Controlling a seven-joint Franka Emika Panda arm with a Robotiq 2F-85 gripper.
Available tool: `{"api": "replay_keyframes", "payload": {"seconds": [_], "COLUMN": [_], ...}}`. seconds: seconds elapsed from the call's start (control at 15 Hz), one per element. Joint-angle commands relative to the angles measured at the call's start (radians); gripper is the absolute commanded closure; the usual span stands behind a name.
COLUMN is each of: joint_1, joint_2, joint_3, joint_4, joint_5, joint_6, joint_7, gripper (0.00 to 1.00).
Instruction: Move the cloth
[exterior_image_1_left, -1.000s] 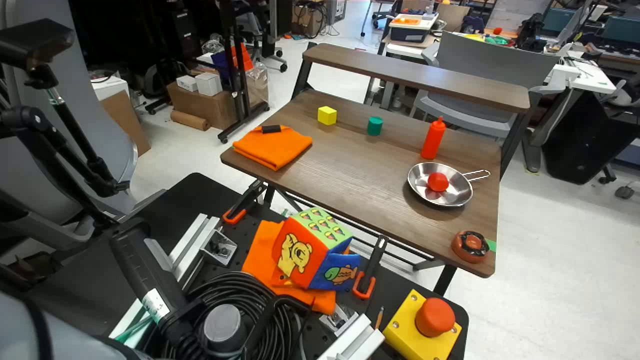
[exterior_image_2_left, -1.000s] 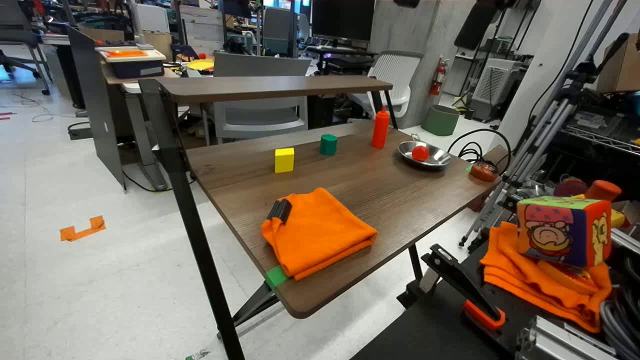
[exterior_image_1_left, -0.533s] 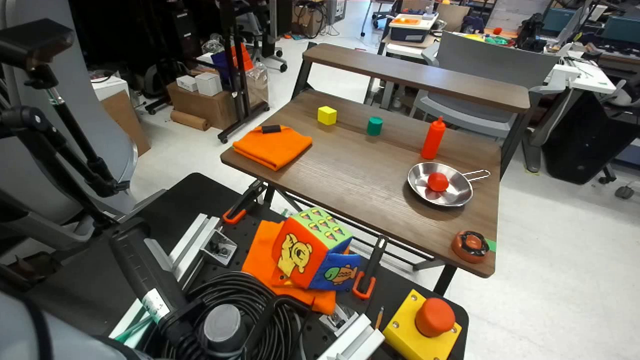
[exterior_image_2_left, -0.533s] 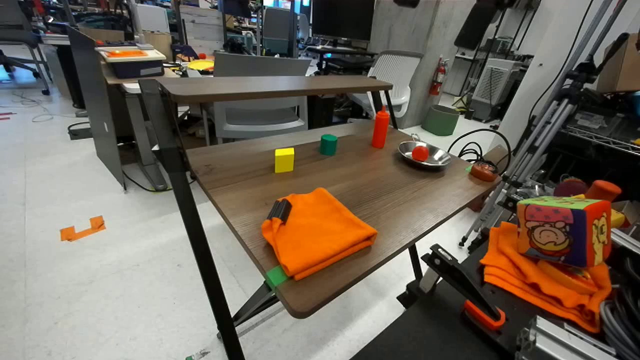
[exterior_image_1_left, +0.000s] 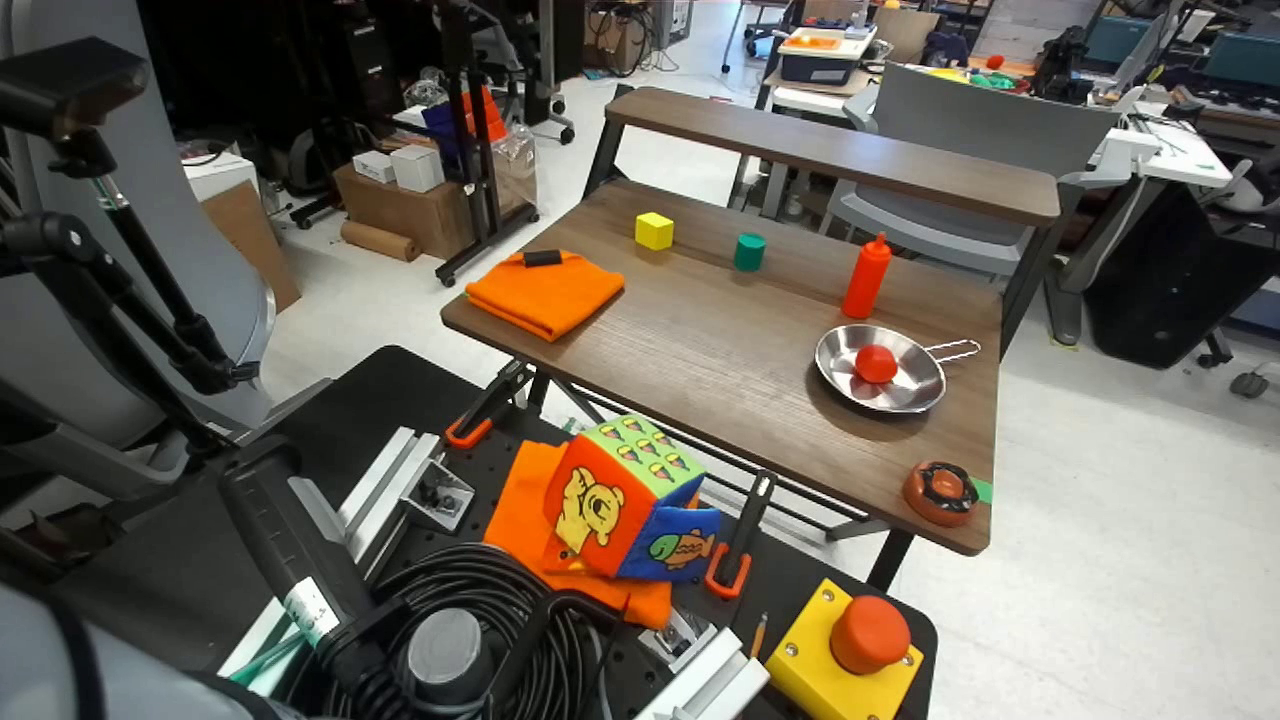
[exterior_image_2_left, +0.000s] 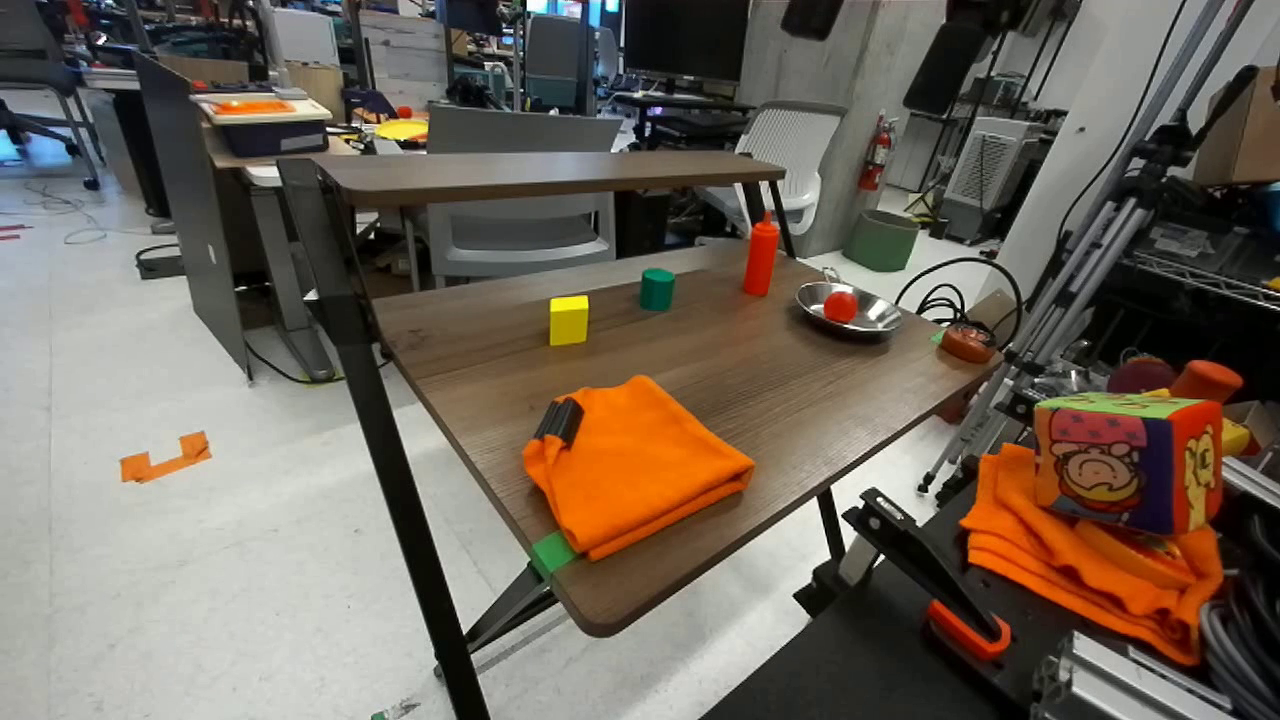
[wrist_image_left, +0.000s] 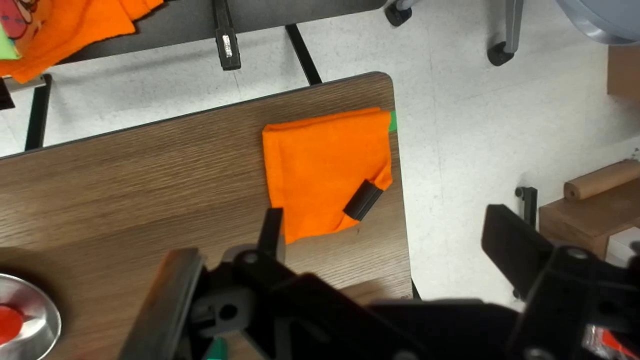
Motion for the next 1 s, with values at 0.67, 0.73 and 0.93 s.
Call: {"api": "replay_keyframes", "payload": {"seconds": [0.67,0.73,0.93], "joint_1": [0.014,0.026,0.061], "joint_2": [0.539,0.584,0.692], "joint_3": [0.005,0.001,-0.015], "joint_4": [0.382,0.422,0.523], "joint_5": [-0.28,-0.3,-0.349], "joint_6": [-0.072,-0.1,-0.172], "joint_7": [0.095,0.111,0.144], "gripper": [0.0,0.0,0.0]}}
